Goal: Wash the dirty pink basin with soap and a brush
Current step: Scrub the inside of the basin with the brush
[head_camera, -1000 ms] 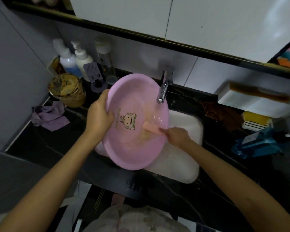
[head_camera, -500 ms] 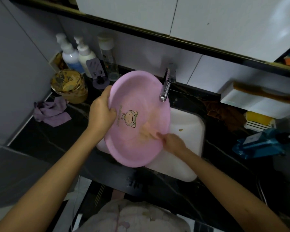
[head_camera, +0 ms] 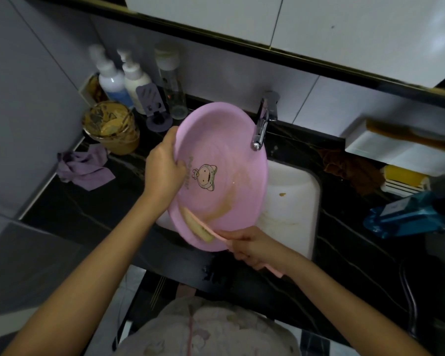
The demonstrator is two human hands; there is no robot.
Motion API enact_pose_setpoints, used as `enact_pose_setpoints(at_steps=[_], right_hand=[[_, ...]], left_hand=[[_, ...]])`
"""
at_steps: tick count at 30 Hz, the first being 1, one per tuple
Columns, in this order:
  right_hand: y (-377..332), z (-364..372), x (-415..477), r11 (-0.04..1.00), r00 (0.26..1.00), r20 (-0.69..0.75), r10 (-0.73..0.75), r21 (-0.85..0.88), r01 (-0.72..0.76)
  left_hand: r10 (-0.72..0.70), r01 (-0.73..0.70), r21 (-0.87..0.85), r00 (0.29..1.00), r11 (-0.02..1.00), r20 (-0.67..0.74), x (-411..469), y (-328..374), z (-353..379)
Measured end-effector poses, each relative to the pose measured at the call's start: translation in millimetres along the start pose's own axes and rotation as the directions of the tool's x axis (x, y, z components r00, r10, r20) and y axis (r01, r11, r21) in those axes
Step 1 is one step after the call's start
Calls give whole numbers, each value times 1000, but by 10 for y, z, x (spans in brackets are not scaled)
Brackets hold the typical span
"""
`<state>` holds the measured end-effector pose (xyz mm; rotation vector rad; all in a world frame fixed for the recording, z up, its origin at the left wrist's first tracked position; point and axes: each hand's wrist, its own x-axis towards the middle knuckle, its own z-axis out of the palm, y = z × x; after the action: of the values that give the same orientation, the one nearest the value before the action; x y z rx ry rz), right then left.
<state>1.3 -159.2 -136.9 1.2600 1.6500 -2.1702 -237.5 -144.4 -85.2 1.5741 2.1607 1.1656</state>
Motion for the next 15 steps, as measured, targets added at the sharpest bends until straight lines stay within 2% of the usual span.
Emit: enact_pose_setpoints(at_steps=[2,4,6,8,9,10,12,13,14,15], right_hand=[[213,-196,-69,969,995,-98,0,-245,-24],[420,-507,-34,852,961,-274,-30,-509,-119],[511,-804,42,720,872,-481,-86,-635,-279],[525,-1003,106,668,791,-590,-163,-656,-352],[525,-1019,136,683,800,-577,-166,-652,-330],[533,-971,163,704,839,-521,-155,-655,-276],[582,-718,130,736,940,-328,-95,-659,-156],[621,-638,98,733,964,-252,-78,-670,-116],[625,-654,101,716,962,-260,-86,-687,-122],[600,-754,136,687,933,-341,-113,-706,-174]], left_hand=[[-19,19,-2,1000,1000,0,7,-16,-2],[-20,20,-7,1000,1000,9,8,-21,17],[-14,14,-3,1000,1000,11,14,-19,25],[-16,16,-6,1000,1000,5,20,-27,24],[-18,18,-10,1000,1000,2,18,-28,26],[-19,19,-10,1000,1000,2,24,-26,23],[-18,18,-7,1000,1000,-1,30,-13,25],[-12,12,-7,1000,1000,-2,30,-8,29],[-6,6,-7,1000,1000,2,28,-15,31],[0,0,-8,1000,1000,6,29,-22,28]])
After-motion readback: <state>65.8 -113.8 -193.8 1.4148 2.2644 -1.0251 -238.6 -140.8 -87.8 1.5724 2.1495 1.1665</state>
